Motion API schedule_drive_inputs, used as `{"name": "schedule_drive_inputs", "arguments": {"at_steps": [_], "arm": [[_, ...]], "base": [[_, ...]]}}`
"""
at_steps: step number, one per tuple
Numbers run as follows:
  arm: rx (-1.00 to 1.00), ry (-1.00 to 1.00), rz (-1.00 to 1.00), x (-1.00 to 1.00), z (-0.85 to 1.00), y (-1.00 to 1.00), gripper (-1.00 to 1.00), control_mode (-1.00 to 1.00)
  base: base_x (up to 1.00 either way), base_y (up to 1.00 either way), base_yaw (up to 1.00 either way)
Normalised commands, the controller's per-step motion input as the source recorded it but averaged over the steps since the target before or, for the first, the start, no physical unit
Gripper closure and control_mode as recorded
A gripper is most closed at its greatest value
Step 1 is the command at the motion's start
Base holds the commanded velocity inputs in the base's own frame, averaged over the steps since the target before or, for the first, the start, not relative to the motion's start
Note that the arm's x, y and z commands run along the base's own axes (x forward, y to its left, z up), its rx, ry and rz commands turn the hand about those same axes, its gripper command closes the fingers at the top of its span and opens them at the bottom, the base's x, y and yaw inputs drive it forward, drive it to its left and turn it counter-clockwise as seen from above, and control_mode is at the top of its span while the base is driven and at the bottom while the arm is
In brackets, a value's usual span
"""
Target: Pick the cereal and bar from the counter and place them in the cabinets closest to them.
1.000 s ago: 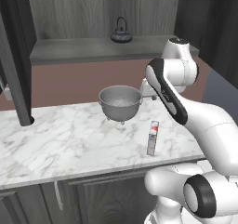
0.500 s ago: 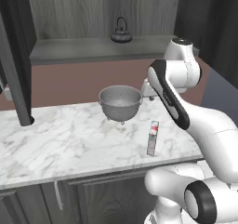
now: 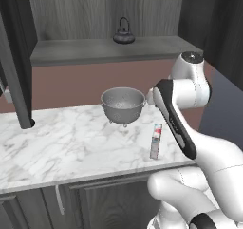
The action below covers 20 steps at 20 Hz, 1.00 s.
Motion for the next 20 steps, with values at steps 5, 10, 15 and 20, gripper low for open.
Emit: {"name": "schedule_drive_inputs", "arguments": {"at_steps": [5, 10, 15, 20], "arm": [[-0.01, -0.03, -0.18, 0.0, -0.04, 0.01, -1.0, -1.0], [0.0, 0.0, -0.06, 0.0, 0.0, 0.01, -1.0, -1.0], [0.0, 0.04, 0.0, 0.0, -0.13, 0.0, -1.0, -1.0], [-0.01, 0.06, 0.0, 0.0, -0.3, 0.0, -1.0, -1.0]], "base": [[0.0, 0.0, 0.0], [0.0, 0.0, 0.0], [0.0, 0.0, 0.0], [0.0, 0.0, 0.0]]}}
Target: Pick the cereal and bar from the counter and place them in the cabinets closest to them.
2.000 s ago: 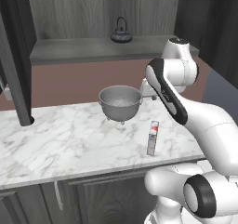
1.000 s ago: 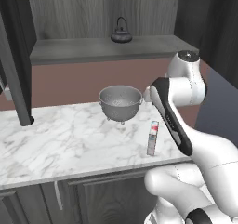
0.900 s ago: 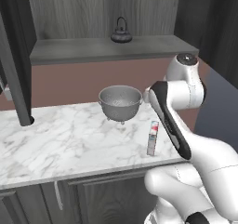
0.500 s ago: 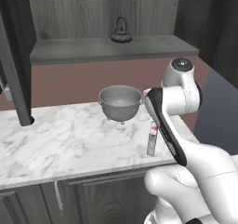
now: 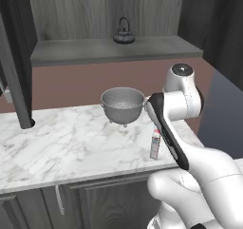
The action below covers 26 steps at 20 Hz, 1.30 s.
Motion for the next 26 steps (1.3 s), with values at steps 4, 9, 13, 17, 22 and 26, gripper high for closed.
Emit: {"name": "schedule_drive_inputs", "arguments": {"at_steps": [4, 9, 13, 17, 22, 26], "arm": [[-0.02, 0.06, 0.0, 0.0, -0.34, 0.0, -1.0, -1.0], [-0.02, 0.04, 0.0, 0.0, -0.34, 0.0, -1.0, -1.0], [0.0, 0.04, -0.01, 0.0, -0.37, 0.0, -1.0, -1.0], [0.0, 0.02, -0.01, 0.02, -0.35, 0.0, -1.0, -1.0], [0.0, 0.0, -0.02, 0.14, -0.3, 0.0, -1.0, -1.0], [0.0, 0.0, -0.03, 0.21, -0.29, 0.0, -1.0, -1.0]], "base": [[0.0, 0.0, 0.0], [0.0, 0.0, 0.0], [0.0, 0.0, 0.0], [0.0, 0.0, 0.0], [0.0, 0.0, 0.0], [0.0, 0.0, 0.0]]}}
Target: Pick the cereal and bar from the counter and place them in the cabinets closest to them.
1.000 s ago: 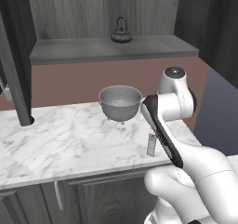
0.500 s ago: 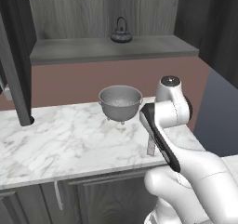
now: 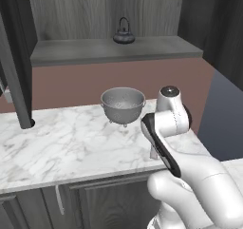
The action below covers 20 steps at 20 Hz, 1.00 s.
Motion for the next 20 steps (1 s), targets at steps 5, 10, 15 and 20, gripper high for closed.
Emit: {"name": "schedule_drive_inputs", "arguments": {"at_steps": [5, 10, 15, 20], "arm": [[0.0, 0.0, -0.05, 0.28, -0.31, 0.0, -1.0, -1.0], [0.0, 0.0, -0.05, 0.29, -0.3, 0.0, -1.0, -1.0], [0.0, 0.0, -0.05, 0.27, -0.3, 0.0, -1.0, -1.0], [0.0, 0.0, -0.05, 0.23, -0.3, 0.0, -1.0, -1.0]], "base": [[0.0, 0.0, 0.0], [0.0, 0.0, 0.0], [0.0, 0.0, 0.0], [0.0, 0.0, 0.0]]}}
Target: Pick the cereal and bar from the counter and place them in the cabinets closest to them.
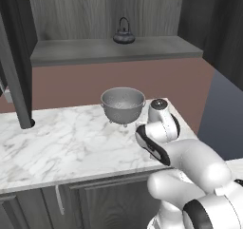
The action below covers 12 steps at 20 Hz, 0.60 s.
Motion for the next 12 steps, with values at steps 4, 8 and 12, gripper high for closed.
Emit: {"name": "schedule_drive_inputs", "arguments": {"at_steps": [4, 8, 12], "arm": [[0.0, 0.0, -0.02, 0.08, -0.17, 0.0, 1.0, -1.0], [0.0, 0.0, 0.0, 0.0, 0.0, 0.0, 1.0, -1.0], [0.02, -0.07, 0.0, -0.01, 0.18, -0.01, 1.0, -1.0]], "base": [[0.0, 0.0, 0.0], [0.0, 0.0, 0.0], [0.0, 0.0, 0.0]]}}
